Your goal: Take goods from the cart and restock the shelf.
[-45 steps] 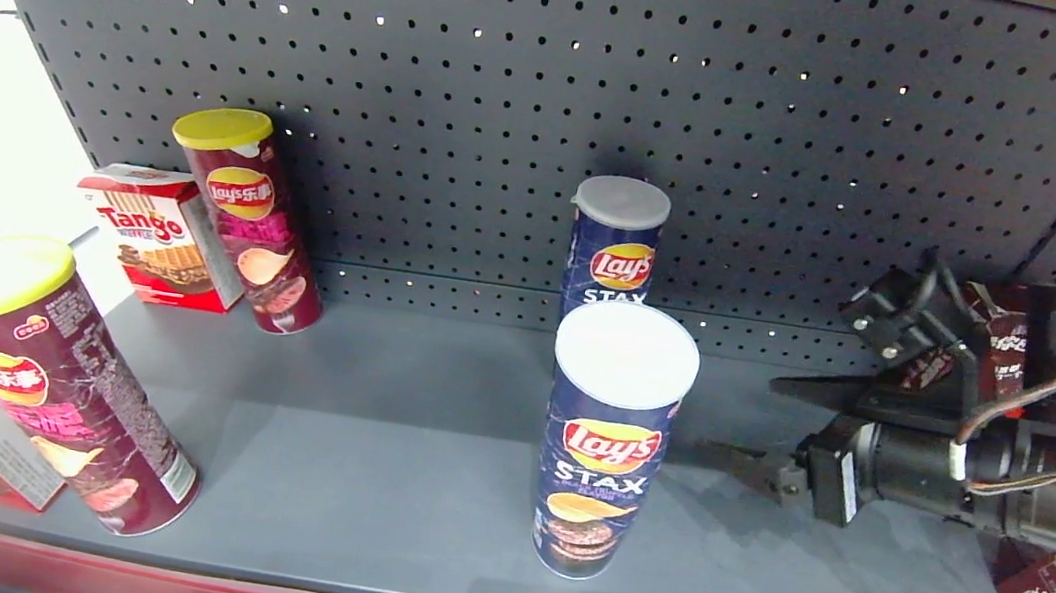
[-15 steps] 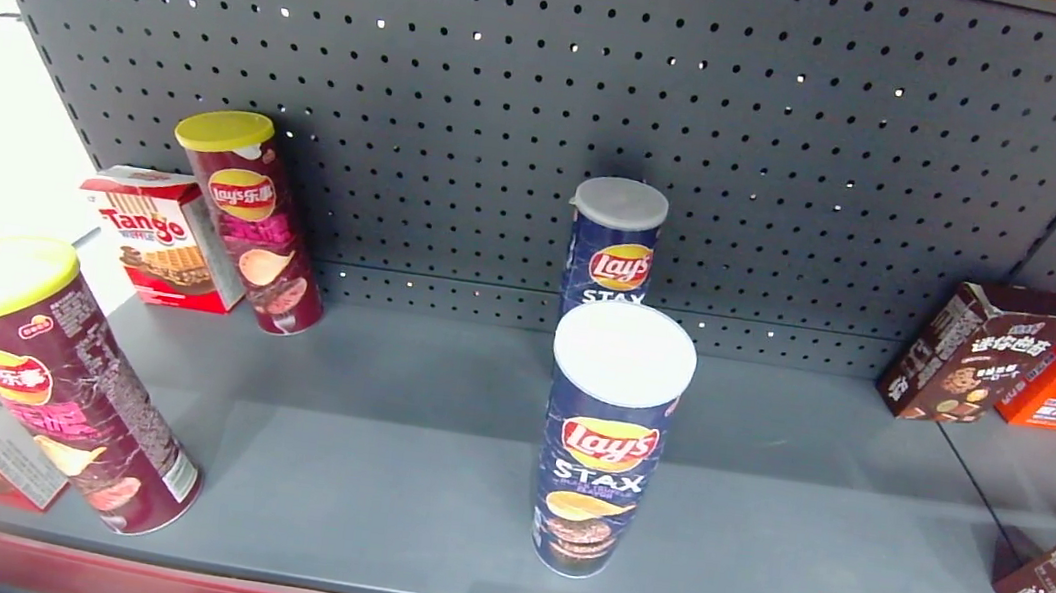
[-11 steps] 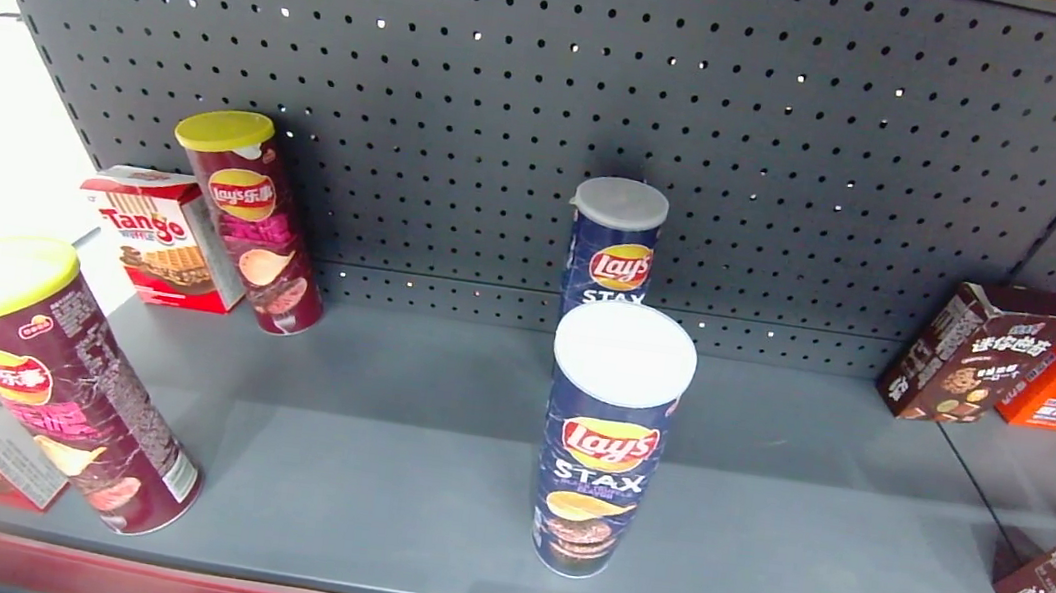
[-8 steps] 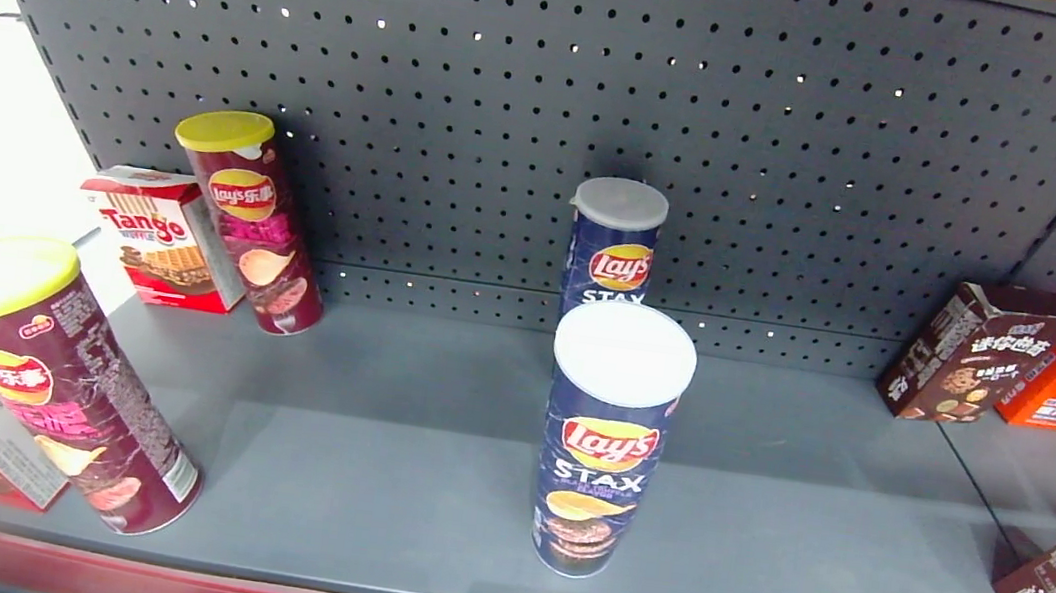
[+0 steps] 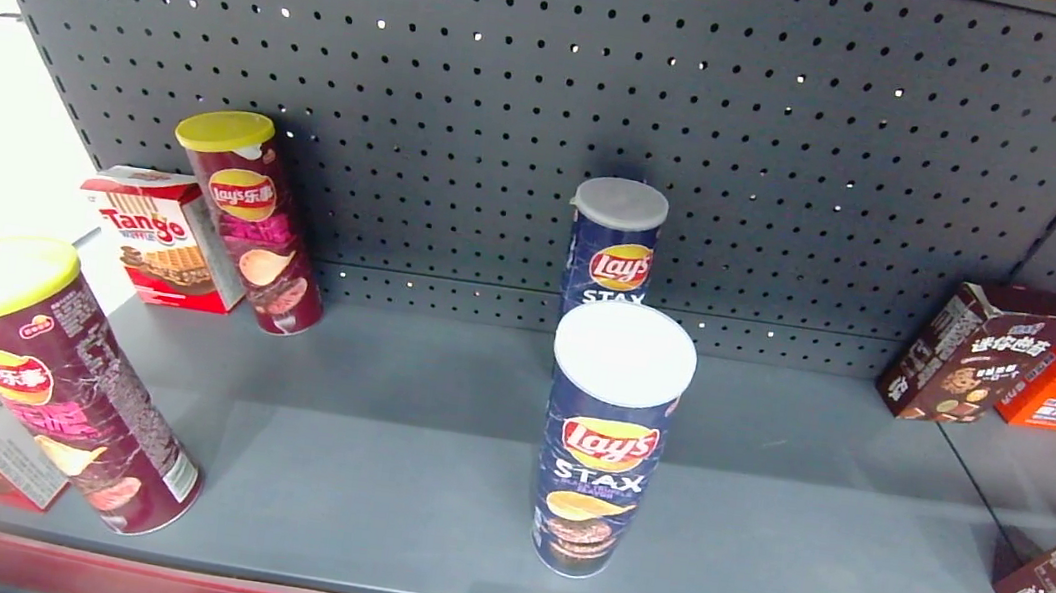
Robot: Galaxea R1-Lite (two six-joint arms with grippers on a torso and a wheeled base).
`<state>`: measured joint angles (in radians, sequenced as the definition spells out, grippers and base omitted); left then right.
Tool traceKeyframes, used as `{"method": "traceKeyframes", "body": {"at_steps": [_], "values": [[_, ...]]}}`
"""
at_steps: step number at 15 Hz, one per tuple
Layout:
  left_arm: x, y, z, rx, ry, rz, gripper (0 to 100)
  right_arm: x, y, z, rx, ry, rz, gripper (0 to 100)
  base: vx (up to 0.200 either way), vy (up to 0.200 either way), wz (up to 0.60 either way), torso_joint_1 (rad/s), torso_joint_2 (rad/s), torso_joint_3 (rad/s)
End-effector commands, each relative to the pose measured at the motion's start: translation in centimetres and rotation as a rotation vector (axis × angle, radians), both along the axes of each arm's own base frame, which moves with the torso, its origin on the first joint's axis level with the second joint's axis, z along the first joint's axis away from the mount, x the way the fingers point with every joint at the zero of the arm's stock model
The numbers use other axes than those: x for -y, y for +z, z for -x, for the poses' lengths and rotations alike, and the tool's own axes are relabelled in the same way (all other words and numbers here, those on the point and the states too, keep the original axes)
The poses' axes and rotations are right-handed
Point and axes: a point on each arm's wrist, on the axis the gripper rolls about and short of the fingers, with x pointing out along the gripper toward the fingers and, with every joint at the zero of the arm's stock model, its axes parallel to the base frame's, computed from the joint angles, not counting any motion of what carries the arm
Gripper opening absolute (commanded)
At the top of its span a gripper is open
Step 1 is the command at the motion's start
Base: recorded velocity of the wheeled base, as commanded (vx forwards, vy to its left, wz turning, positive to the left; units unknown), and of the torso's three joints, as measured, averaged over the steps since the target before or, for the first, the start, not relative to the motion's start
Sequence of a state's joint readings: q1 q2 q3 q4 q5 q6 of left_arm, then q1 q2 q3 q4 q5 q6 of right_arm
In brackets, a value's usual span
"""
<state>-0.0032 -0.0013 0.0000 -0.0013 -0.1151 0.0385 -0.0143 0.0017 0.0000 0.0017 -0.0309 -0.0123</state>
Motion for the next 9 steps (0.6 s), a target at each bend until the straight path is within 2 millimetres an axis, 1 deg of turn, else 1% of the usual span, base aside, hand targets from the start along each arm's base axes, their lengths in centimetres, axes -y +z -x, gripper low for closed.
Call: {"method": "traceKeyframes", "body": {"at_steps": [1, 2, 9], "values": [[0.0, 0.01, -0.01, -0.001, -0.001, -0.001, 100, 0.0, 0.0, 0.0, 0.0, -0.001, -0.002, 100, 0.0, 0.0, 0.0, 0.0, 0.0, 0.0], [0.0, 0.01, -0.01, -0.001, -0.001, -0.001, 100, 0.0, 0.0, 0.0, 0.0, -0.001, -0.002, 100, -0.2, 0.0, 0.0, 0.007, 0.01, 0.002], [0.0, 0.01, -0.01, -0.001, -0.001, -0.001, 100, 0.0, 0.0, 0.0, 0.0, -0.001, 0.0, 100, 0.0, 0.0, 0.0, 0.0, 0.0, 0.0]]}}
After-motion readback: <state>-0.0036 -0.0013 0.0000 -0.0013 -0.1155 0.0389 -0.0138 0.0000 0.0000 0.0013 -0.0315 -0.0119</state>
